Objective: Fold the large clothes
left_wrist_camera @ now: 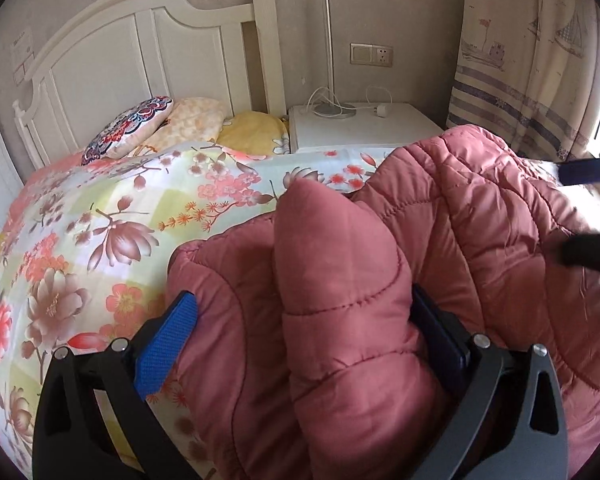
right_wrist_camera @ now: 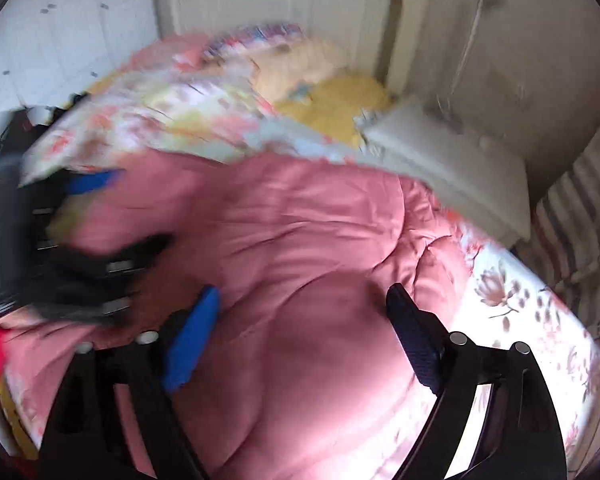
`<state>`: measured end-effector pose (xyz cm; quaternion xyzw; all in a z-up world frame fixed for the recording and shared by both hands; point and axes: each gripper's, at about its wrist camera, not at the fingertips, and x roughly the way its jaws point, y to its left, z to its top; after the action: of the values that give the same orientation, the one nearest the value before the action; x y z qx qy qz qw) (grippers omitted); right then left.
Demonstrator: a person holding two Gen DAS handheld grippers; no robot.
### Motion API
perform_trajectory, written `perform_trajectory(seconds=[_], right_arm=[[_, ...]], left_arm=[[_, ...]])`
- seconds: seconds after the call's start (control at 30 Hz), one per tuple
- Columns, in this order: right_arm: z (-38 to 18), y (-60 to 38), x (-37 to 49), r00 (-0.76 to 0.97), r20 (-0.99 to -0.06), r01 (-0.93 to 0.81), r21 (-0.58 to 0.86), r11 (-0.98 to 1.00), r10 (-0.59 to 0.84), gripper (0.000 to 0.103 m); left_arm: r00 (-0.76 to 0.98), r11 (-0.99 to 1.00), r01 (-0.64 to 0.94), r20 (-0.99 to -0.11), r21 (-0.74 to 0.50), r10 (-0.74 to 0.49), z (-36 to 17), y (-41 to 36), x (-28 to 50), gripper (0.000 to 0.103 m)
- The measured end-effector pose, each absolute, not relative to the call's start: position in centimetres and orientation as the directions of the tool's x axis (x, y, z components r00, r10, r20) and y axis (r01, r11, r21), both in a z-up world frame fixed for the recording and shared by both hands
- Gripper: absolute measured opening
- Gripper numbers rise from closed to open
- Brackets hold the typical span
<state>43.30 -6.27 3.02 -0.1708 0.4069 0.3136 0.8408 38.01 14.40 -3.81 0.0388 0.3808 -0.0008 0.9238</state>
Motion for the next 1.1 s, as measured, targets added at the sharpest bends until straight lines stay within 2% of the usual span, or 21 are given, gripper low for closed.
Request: perform_trajectory(seconds=[0.13, 0.2, 0.23, 0.33, 0.47, 0.63, 0.7, 0.77, 0.83, 0.93, 1.03, 1.1], right_arm=[[3.4, -6.7, 36.8, 0.501, -0.760, -0.706, -0.082, 0.703, 0.415, 0.083], [0.7, -6.4, 35.9, 0.464, -0.805, -0.704, -0.082, 0.706, 0.369, 0.083], [-1.1, -6.2, 35.8, 0.468, -0.813, -0.696, -0.096, 0.712, 0.347, 0.087], [-3.2, -4.9, 34.8, 0.551, -0.784, -0.672, -0.213, 0.710, 0.287, 0.091], [-1.3, -4.7, 34.8, 0.538, -0.798, -0.674, -0.214, 0.707, 0.272, 0.090], [1.3, -5.7, 31.3, 0.542, -0.750, -0.720, -0.182, 0.669, 0.379, 0.090], [-1.3, -5.4, 31.6, 0.546, -0.788, -0.704, -0.248, 0.665, 0.284, 0.090], [-3.2, -5.4, 31.8, 0.567, -0.776, -0.690, -0.265, 0.673, 0.277, 0.097], [-3.8, -4.6, 31.5, 0.595, -0.767, -0.677, -0.318, 0.664, 0.239, 0.098], [-1.9, -4.7, 31.6, 0.561, -0.791, -0.697, -0.291, 0.655, 0.246, 0.096], [1.1, -5.8, 32.0, 0.571, -0.756, -0.696, -0.238, 0.678, 0.320, 0.095], [1.0, -6.2, 33.4, 0.566, -0.759, -0.676, -0.203, 0.709, 0.322, 0.095]], left_arm=[[0.712, 0.998, 0.028, -0.702, 0.064, 0.025, -3.9, 14.5, 37.9, 0.101], [0.713, 0.997, 0.026, -0.701, 0.066, 0.028, -3.9, 14.5, 37.8, 0.101], [0.714, 0.998, 0.028, -0.700, 0.064, 0.025, -3.9, 14.5, 37.8, 0.101], [0.724, 0.994, 0.019, -0.687, 0.107, 0.060, -3.8, 13.9, 37.5, 0.101], [0.727, 0.994, 0.014, -0.684, 0.112, 0.067, -3.8, 13.8, 37.6, 0.101], [0.725, 0.996, 0.006, -0.687, 0.087, 0.055, -3.8, 14.1, 37.5, 0.101], [0.724, 0.996, 0.006, -0.688, 0.084, 0.053, -3.8, 14.1, 37.5, 0.101], [0.730, 0.996, 0.010, -0.682, 0.084, 0.050, -3.7, 13.9, 37.4, 0.101], [0.735, 0.995, 0.005, -0.675, 0.102, 0.065, -3.8, 13.6, 37.4, 0.101], [0.734, 0.996, 0.007, -0.677, 0.093, 0.058, -3.8, 13.7, 37.4, 0.101], [0.732, 0.997, 0.005, -0.680, 0.074, 0.047, -3.8, 14.0, 37.4, 0.101], [0.732, 0.998, 0.005, -0.679, 0.070, 0.044, -3.9, 14.1, 37.4, 0.101]])
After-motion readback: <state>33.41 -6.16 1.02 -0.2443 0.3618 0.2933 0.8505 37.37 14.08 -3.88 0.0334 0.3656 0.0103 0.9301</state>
